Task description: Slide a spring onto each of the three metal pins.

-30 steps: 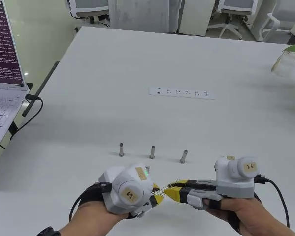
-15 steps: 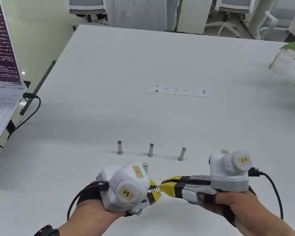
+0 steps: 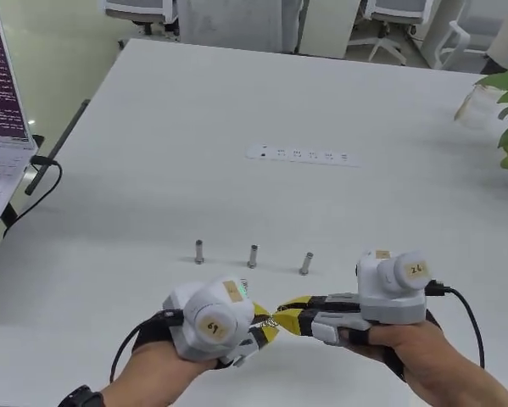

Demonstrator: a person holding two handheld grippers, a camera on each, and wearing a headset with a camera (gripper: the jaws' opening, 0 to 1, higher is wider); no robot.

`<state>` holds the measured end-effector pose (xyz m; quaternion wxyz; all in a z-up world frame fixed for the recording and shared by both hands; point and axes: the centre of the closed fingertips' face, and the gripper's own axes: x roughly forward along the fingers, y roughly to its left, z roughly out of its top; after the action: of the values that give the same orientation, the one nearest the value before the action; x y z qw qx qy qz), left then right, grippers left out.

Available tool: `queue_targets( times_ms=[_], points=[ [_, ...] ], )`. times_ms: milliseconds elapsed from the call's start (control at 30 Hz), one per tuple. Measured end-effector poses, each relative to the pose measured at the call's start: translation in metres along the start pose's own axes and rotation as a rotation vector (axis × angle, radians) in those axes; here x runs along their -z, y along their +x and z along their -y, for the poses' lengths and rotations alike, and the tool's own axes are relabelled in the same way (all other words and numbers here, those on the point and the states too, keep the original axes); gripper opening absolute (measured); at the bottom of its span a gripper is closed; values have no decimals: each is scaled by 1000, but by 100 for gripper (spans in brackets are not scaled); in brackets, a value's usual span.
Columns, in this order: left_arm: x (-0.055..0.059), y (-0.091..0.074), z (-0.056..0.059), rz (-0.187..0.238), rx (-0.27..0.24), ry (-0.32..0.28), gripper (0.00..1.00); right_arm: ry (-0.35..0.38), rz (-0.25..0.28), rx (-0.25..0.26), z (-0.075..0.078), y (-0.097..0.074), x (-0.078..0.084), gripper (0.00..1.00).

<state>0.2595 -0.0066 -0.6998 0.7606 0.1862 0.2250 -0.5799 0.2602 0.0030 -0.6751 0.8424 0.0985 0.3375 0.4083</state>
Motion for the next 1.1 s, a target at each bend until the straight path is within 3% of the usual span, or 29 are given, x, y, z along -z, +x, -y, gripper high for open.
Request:
queue_targets(
  times_ms=[667, 833, 1000, 1100],
  points=[
    [-2, 4, 5, 0, 31, 9, 2, -6, 7, 9, 0, -6, -3, 8],
    [-4, 5, 6, 2, 40, 15, 2, -80, -36, 7, -2, -8, -3, 10],
    [-9, 5, 7, 12, 48, 20, 2, -178, -123, -2, -4, -8, 2, 18],
    [-12, 5, 8, 21, 52, 25, 2, -204, -137, 0, -4, -10, -2, 18]
  ],
)
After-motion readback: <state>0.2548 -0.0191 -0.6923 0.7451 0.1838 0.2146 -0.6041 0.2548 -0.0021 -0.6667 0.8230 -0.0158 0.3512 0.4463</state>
